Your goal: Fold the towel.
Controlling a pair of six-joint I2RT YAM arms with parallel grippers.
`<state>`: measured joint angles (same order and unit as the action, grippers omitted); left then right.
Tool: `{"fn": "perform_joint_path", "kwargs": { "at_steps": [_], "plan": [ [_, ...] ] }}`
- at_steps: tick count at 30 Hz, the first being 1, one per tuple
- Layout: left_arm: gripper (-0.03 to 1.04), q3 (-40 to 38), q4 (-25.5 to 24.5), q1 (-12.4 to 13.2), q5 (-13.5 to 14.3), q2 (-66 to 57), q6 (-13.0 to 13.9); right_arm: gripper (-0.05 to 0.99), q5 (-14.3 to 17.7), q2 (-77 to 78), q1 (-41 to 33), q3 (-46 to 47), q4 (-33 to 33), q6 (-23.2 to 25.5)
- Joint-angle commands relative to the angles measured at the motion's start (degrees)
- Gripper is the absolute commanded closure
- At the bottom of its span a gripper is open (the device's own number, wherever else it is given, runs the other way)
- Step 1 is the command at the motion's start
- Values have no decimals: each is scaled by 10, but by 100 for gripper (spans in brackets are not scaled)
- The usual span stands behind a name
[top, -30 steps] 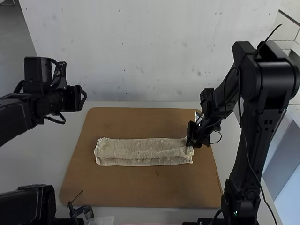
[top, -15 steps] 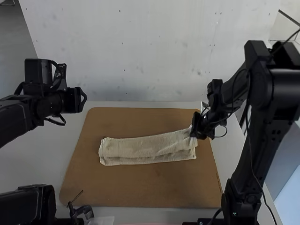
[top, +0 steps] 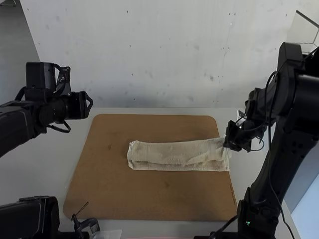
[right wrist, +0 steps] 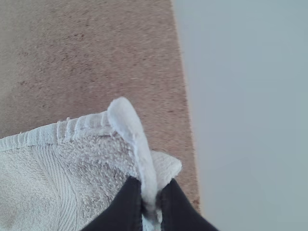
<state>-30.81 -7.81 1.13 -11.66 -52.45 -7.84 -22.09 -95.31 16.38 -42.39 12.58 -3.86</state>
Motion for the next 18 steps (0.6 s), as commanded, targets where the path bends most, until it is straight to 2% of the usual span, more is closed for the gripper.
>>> {"fn": "perform_joint_path", "kwargs": {
  "at_steps": [1,8,18],
  "plan": [
    [40,11,8,-2,-6,8,-6,91,-7,7,38,-13,10,-46],
    [40,13,10,-2,-7,5,-6,91,-9,-2,122,-50,44,-111],
    [40,21,18,-2,-9,4,-10,91,-11,-44,191,-88,40,-143]
  ]
}}
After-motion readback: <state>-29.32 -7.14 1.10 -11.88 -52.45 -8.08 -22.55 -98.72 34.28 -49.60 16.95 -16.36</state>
